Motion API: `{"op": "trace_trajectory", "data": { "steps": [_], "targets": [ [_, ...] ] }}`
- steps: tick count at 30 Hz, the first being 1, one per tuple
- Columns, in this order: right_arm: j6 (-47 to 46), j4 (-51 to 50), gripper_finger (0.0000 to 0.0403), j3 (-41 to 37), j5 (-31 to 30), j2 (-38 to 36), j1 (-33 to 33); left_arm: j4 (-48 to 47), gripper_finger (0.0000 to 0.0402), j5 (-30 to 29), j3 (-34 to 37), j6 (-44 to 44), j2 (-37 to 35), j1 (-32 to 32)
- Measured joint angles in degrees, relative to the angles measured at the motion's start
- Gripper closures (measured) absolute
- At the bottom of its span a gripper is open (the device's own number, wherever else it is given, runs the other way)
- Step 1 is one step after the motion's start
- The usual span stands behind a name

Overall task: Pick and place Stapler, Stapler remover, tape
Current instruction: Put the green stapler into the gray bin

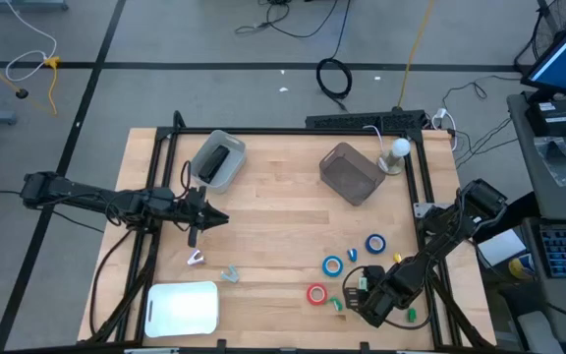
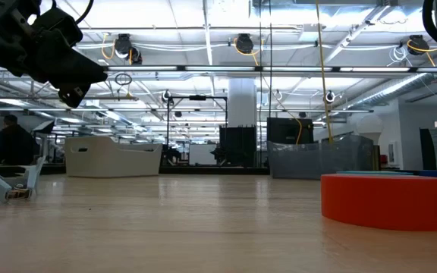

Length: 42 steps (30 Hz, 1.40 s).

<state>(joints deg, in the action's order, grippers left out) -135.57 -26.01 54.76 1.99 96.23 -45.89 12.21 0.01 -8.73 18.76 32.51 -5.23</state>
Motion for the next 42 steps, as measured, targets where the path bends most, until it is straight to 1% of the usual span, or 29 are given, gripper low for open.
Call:
{"op": "trace_trajectory", "data": {
  "steps": [3,5,9,12,15,23,26,29,33,37,42],
  "targets": [
    [0.76,0.64,0.0286,0.02,-0.69,-0.86,0.09,0.11,0.0344,0.00,0.00,0.02,0.00,0.01],
    [1.55,0.25,0.0288,-0.09,-1.81,-1.82,0.16,0.83,0.0344,0.00,0.00,0.15,0.00,0.00],
    [2.20,-0.04,0.0290,-0.02,-6.70,-5.99,0.22,4.30,0.0344,-0.48,0.00,2.06,0.00,0.00],
    [4.98,-1.49,0.0290,-0.02,-10.41,-9.23,1.17,6.98,0.0344,-0.52,0.00,2.99,-0.02,0.00],
    [10.54,-2.33,0.0291,-0.01,-12.82,-12.59,3.26,9.12,0.0344,-0.52,0.00,3.00,0.00,0.00],
    [32.01,-2.92,0.0291,0.02,-12.64,-17.42,12.00,16.78,0.0344,-0.55,0.00,6.43,-0.02,0.02],
    [39.91,-2.52,0.0291,0.02,-12.17,-18.52,15.13,19.25,0.0344,-0.56,0.00,8.86,0.00,0.01],
    [48.06,-2.38,0.0291,0.04,-9.40,-19.18,18.59,21.38,0.0344,-0.83,0.00,11.00,0.00,0.01],
    [58.43,-2.43,0.0291,0.04,-5.25,-19.50,23.16,22.97,0.0344,-3.29,0.00,13.58,0.09,0.02],
    [67.20,-2.27,0.0291,0.04,-0.90,-19.48,28.05,22.90,0.0344,-6.50,0.00,20.15,0.78,0.00],
    [75.27,-1.61,0.0291,0.04,3.19,-19.48,33.49,26.15,0.0344,-5.27,-0.32,20.05,4.57,-0.09]
  ]
}}
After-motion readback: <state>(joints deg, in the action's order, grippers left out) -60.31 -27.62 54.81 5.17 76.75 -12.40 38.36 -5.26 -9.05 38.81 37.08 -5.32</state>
